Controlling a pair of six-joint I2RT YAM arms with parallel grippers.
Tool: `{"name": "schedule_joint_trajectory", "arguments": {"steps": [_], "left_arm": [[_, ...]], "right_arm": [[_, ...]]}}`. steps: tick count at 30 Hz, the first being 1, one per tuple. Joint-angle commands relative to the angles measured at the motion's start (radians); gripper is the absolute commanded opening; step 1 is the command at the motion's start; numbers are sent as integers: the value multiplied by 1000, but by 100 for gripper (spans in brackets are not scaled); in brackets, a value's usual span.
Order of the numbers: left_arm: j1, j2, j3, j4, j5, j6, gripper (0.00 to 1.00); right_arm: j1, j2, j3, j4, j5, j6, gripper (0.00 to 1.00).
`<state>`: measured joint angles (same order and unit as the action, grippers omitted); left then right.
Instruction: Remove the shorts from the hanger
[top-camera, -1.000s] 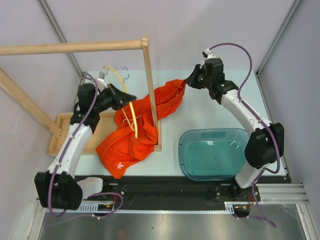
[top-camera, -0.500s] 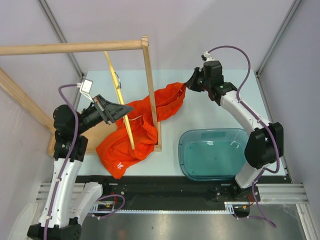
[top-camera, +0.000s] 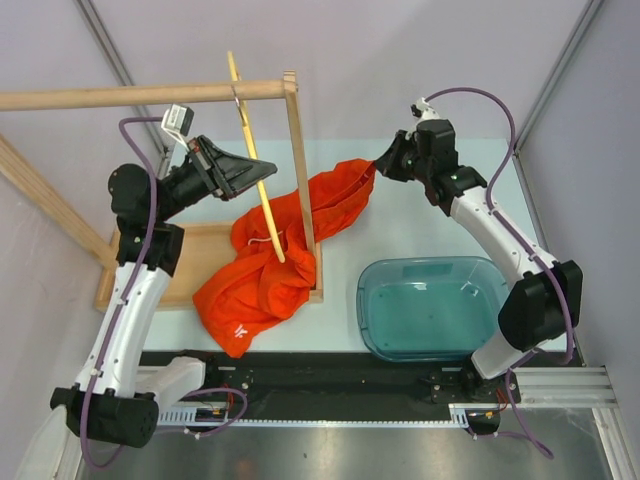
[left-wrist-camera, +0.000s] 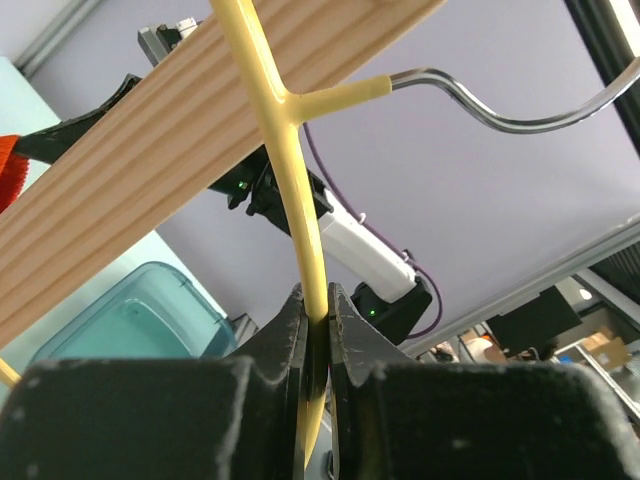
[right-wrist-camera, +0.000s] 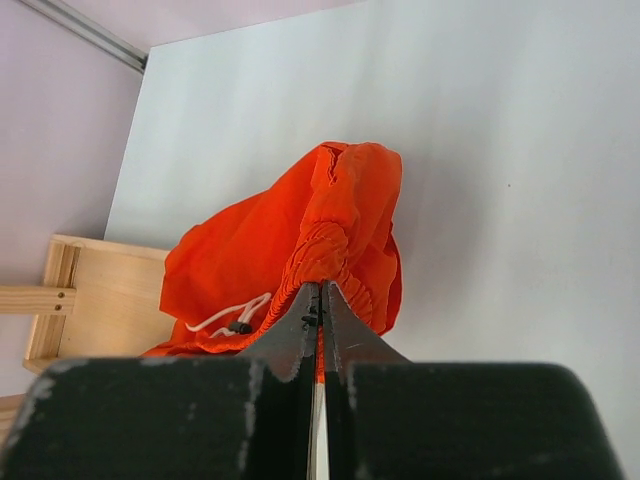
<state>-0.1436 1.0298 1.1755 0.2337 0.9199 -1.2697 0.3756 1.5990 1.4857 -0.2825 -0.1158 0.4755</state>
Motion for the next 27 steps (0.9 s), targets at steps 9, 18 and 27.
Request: {"name": "schedule_joint_trajectory", "arguments": {"steps": [9,18,27], "left_arm": [[-43,108,84,187,-6,-132,0],[-45,133,81,220,-23,-192,0],[-45,95,50,240,-116,-364,0]], "right_arm": [[-7,-65,-5,29,10,-5,0],[-7,-76,-7,25,10,-15,0],[-9,-79,-7,29,4,-11,0]]}}
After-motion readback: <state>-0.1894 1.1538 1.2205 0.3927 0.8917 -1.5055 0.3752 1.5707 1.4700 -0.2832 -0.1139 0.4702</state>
